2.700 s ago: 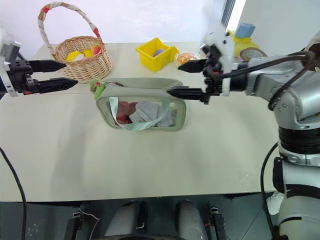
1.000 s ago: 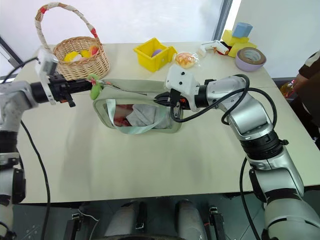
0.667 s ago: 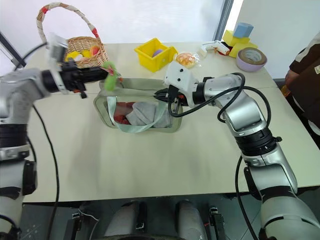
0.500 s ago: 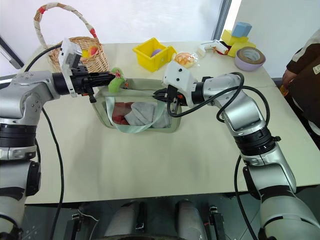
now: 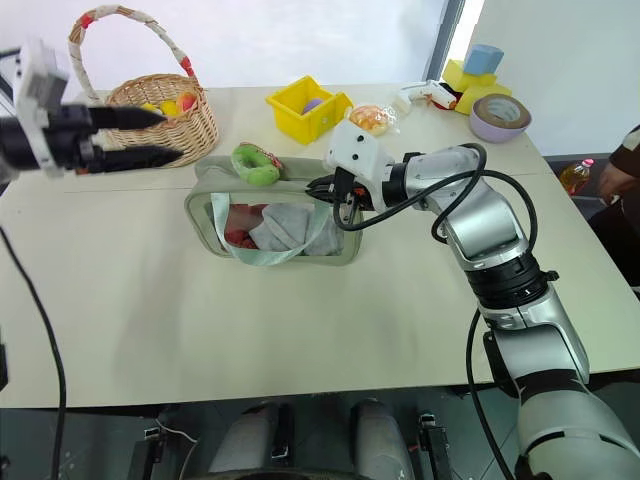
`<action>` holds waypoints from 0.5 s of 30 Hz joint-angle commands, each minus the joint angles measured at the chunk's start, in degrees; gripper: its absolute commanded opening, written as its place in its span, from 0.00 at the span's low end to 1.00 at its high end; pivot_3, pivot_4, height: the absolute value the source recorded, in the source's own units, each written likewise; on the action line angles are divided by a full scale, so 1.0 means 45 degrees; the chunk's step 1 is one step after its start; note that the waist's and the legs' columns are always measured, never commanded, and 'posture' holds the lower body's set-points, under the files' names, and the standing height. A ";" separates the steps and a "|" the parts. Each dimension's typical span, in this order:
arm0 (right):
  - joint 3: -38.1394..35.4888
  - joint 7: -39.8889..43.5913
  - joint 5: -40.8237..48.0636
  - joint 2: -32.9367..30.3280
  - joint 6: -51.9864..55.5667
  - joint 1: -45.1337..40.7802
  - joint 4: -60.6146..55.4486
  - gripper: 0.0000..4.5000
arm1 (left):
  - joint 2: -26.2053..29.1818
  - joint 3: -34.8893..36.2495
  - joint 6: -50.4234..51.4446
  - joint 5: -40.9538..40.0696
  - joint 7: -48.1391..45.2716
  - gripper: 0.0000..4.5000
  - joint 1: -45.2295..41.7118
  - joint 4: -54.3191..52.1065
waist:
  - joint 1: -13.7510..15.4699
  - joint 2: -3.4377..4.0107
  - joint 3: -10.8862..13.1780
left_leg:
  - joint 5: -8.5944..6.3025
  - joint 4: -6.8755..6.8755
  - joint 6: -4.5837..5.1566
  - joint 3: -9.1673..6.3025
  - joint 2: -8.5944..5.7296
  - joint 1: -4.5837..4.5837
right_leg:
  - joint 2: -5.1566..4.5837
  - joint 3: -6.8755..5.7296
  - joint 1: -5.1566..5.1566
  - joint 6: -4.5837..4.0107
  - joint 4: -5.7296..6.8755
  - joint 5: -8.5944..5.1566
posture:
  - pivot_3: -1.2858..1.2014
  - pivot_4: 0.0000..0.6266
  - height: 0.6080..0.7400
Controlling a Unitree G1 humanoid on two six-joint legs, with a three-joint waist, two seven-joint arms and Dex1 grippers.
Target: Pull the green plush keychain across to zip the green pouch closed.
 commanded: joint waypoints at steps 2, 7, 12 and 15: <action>-0.0097 0.0139 -0.0030 0.0164 -0.0295 -0.0382 0.0070 0.00 | -0.0096 -0.0324 -0.1038 0.0569 0.0228 0.84 0.2016 -0.1647 | 0.0043 -0.0002 0.0000 | -0.0003 0.0000 0.0005 -0.0003 0.0009 -0.0001 | 0.0002 0.0000 0.0000 -0.0001 0.0001 0.0000 | 0.52 0.24 0.99; -0.0076 0.0238 -0.0036 0.0168 -0.0287 -0.0374 0.0086 0.00 | -0.1334 -0.0650 -0.1915 0.1485 0.1883 0.84 0.1701 -0.0985 | 0.0114 -0.0009 0.0002 | -0.0020 0.0007 0.0035 -0.0005 0.0000 -0.0013 | -0.0001 -0.0001 0.0001 0.0000 -0.0005 0.0000 | 0.52 0.24 0.99; -0.0130 0.0262 -0.0086 0.0201 -0.0214 -0.0375 0.0078 0.00 | -0.1388 -0.0583 -0.1801 0.1119 0.1355 0.35 0.1585 -0.0982 | 0.0017 -0.0009 0.0002 | -0.0012 0.0005 0.0021 0.0005 -0.0009 -0.0010 | 0.0005 -0.0001 -0.0003 0.0000 -0.0004 0.0000 | 0.52 0.24 0.99; -0.0174 0.0207 -0.0095 0.0219 -0.0165 -0.0382 0.0085 0.00 | -0.1276 -0.0689 -0.1810 0.1214 0.1177 0.02 0.1700 -0.0986 | 0.0048 -0.0009 0.0002 | -0.0011 0.0005 0.0019 0.0000 -0.0007 -0.0010 | 0.0006 -0.0003 -0.0003 0.0000 -0.0003 0.0000 | 0.52 0.24 0.99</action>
